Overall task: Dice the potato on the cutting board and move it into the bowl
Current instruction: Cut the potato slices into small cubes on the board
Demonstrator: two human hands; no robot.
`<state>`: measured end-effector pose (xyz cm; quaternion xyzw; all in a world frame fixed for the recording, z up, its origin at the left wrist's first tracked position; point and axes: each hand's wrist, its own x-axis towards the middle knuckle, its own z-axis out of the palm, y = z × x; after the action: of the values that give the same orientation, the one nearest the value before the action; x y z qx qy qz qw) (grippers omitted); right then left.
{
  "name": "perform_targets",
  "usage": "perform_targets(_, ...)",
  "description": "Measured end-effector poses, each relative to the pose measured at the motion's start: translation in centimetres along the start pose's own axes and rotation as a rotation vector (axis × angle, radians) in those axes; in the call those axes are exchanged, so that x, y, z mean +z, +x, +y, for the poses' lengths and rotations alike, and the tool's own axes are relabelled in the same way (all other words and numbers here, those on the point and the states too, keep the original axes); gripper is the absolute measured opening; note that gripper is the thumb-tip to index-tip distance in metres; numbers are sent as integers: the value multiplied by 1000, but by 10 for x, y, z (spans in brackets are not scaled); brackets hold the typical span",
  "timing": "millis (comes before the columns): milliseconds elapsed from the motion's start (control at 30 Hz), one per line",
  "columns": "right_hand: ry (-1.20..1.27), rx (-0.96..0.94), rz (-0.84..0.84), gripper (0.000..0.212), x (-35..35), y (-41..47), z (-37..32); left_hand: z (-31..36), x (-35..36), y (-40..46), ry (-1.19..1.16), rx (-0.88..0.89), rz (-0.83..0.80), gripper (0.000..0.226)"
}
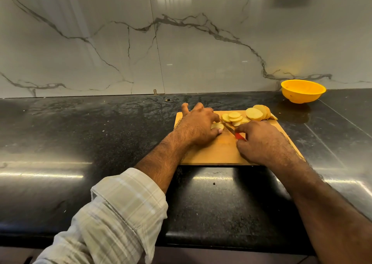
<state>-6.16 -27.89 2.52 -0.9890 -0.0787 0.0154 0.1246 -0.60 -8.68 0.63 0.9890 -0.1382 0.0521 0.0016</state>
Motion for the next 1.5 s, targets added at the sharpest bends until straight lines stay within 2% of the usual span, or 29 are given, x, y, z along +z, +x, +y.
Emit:
perform_targets(267, -5, -17, 5, 52, 4, -1, -2, -4, 2, 1, -16, -18, -46, 52)
perform_targets(567, 39, -20, 8, 50, 6, -3, -7, -2, 3, 0, -133, -9, 13, 37)
perform_targets(867, 66, -1, 15, 33, 9, 6, -23, -2, 0, -1, -133, 17, 1, 32)
perform_targets(1100, 97, -18, 86, 35, 13, 4, -17, -6, 0, -3, -157, 16, 52, 27)
perform_targets(1500, 77, -22, 31, 40, 9, 0, -26, -5, 0, 0, -131, 28, 64, 23)
